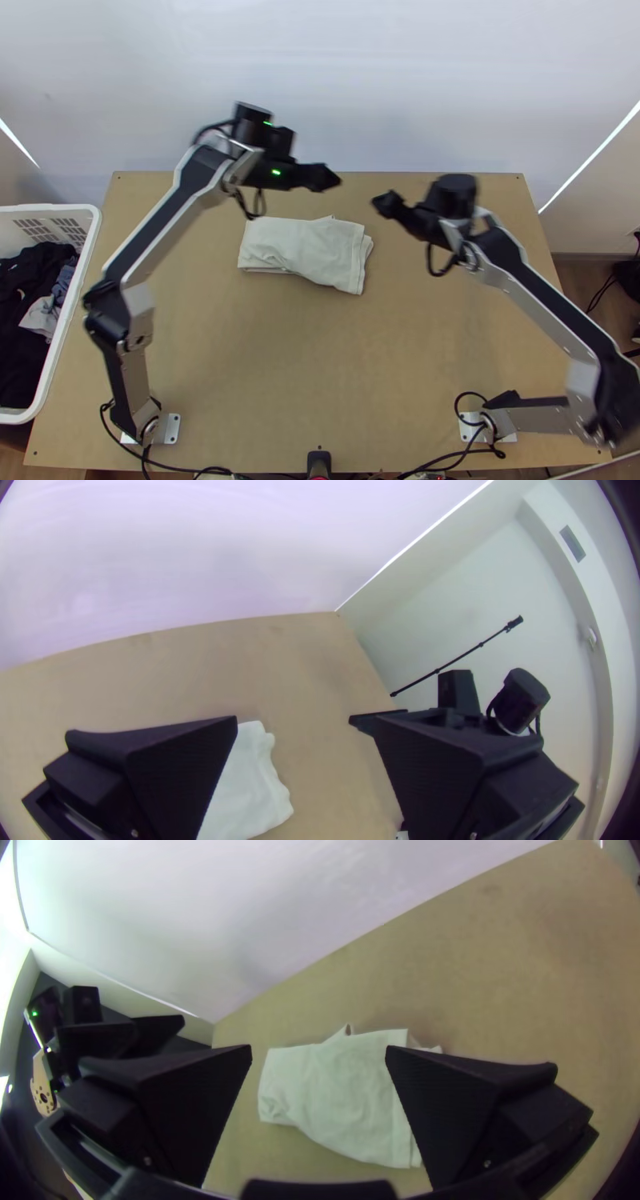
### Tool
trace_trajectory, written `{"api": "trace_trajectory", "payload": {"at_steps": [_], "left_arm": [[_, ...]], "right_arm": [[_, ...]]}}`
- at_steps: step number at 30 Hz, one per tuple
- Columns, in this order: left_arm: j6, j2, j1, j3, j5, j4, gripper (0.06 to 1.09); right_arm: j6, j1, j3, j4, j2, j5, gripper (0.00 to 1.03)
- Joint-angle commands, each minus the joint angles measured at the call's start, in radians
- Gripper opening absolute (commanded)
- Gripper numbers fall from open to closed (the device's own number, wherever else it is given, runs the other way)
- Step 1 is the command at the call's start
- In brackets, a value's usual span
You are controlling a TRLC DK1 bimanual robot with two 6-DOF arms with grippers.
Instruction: Fold the t-shirt
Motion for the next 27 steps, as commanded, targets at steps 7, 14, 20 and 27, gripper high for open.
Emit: {"api": "trace_trajectory", "payload": {"at_steps": [7,14,20,27], "left_arm": [[0.014,-0.246,0.224,-0.141,-0.017,-0.013,1.04],[0.028,-0.334,0.308,-0.224,-0.017,-0.014,1.04],[0.028,-0.371,0.336,-0.237,-0.017,-0.013,1.04],[0.031,-0.392,0.391,-0.235,-0.016,-0.01,1.04]], "right_arm": [[-0.162,0.308,0.302,-0.052,0.462,0.259,0.93],[-0.185,0.358,0.375,-0.088,0.581,0.305,0.93],[-0.218,0.34,0.381,-0.086,0.687,0.331,0.93],[-0.256,0.28,0.312,-0.088,0.676,0.425,0.93]]}}
